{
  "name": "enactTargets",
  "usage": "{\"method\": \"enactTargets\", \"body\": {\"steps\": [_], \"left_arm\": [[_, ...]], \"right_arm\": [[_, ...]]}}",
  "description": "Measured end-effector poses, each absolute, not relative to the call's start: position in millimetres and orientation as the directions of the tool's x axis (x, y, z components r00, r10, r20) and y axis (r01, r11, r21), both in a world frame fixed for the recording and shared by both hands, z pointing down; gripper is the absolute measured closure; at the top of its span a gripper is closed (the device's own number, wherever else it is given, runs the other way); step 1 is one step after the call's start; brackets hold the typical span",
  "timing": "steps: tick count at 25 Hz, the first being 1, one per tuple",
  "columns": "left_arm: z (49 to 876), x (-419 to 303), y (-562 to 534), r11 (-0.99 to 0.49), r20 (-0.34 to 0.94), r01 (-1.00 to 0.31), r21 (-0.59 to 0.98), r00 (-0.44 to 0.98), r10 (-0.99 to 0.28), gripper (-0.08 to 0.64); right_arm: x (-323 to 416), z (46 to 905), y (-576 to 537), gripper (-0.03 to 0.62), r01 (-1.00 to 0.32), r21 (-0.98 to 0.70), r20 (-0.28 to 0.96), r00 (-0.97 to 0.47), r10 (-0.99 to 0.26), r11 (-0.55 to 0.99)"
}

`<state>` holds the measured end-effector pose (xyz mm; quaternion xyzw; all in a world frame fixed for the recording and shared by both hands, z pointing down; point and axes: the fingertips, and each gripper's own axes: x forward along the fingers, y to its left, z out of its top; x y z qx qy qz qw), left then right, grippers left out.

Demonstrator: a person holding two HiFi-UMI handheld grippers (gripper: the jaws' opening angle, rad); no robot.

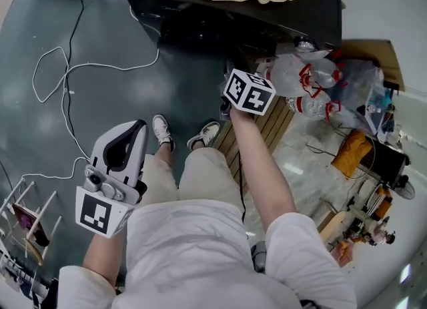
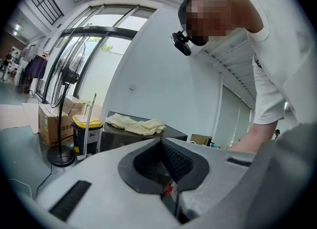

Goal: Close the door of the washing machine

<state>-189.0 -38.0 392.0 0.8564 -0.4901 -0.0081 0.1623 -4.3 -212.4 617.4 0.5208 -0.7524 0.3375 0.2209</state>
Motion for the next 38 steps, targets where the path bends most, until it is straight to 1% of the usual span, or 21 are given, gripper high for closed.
{"method": "enactTargets", "body": {"steps": [4, 9, 15, 23, 32, 38], "left_arm": [[365.4, -178.3, -41.4, -0.483, 0.113, -0.833, 0.270, 0.526, -0.843, 0.555], [328.9, -164.4, -42.0, -0.516, 0.068, -0.826, 0.226, 0.542, -0.838, 0.555], [283.2, -143.0, -40.4, -0.557, 0.004, -0.815, 0.158, 0.565, -0.825, 0.555], [228.8, -120.1, -52.0, -0.566, -0.067, -0.823, 0.058, 0.562, -0.824, 0.555], [169.4, -110.1, -60.4, -0.521, -0.146, -0.853, -0.040, 0.521, -0.841, 0.555], [142.8, -115.5, -60.1, -0.468, -0.185, -0.880, -0.079, 0.474, -0.861, 0.555]], "right_arm": [[-1.5, 583.7, -190.4, 0.594, -0.914, -0.255, 0.666, -0.402, -0.629, 0.315], [-11.9, 536.5, -173.6, 0.595, -0.881, -0.183, 0.631, -0.445, -0.636, 0.436], [-12.6, 459.4, -163.1, 0.595, -0.834, -0.128, 0.530, -0.515, -0.674, 0.536], [26.4, 371.5, -158.5, 0.595, -0.824, -0.065, 0.412, -0.535, -0.737, 0.562], [69.3, 300.4, -148.7, 0.595, -0.801, -0.025, 0.311, -0.575, -0.757, 0.598], [105.1, 255.5, -143.5, 0.595, -0.816, -0.006, 0.233, -0.563, -0.793, 0.578]]}}
